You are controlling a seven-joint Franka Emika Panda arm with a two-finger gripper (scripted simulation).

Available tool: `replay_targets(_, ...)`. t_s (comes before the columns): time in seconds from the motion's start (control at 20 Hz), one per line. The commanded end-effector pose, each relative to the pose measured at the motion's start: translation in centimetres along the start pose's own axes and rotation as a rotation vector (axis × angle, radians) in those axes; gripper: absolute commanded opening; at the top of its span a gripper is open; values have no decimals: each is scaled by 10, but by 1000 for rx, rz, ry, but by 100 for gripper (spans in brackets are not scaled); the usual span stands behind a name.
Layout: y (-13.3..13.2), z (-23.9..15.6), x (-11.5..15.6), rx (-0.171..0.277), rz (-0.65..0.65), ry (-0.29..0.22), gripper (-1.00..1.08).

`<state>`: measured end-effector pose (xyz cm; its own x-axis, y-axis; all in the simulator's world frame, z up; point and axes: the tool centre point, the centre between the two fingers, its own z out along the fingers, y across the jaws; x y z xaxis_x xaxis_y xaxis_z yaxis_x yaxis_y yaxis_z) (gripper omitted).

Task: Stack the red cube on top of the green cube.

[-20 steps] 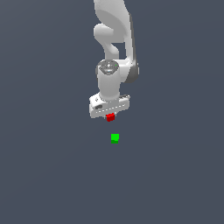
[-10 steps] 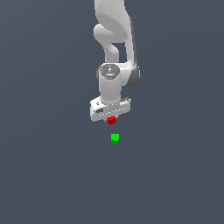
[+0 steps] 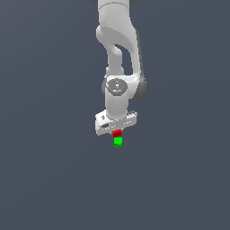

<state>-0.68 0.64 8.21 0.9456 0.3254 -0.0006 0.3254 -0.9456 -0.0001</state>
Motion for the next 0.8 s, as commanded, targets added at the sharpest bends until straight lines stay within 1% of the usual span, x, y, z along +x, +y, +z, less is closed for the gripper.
replay_targets(0.0, 1, 5, 12, 0, 0, 1, -100)
replay_targets(0.3, 2, 14, 29, 0, 0, 0, -100)
replay_targets(0.6, 2, 16, 34, 0, 0, 0, -100)
replay_targets(0.65, 2, 16, 34, 0, 0, 0, 100)
replay_targets(0.75, 2, 16, 34, 0, 0, 0, 100)
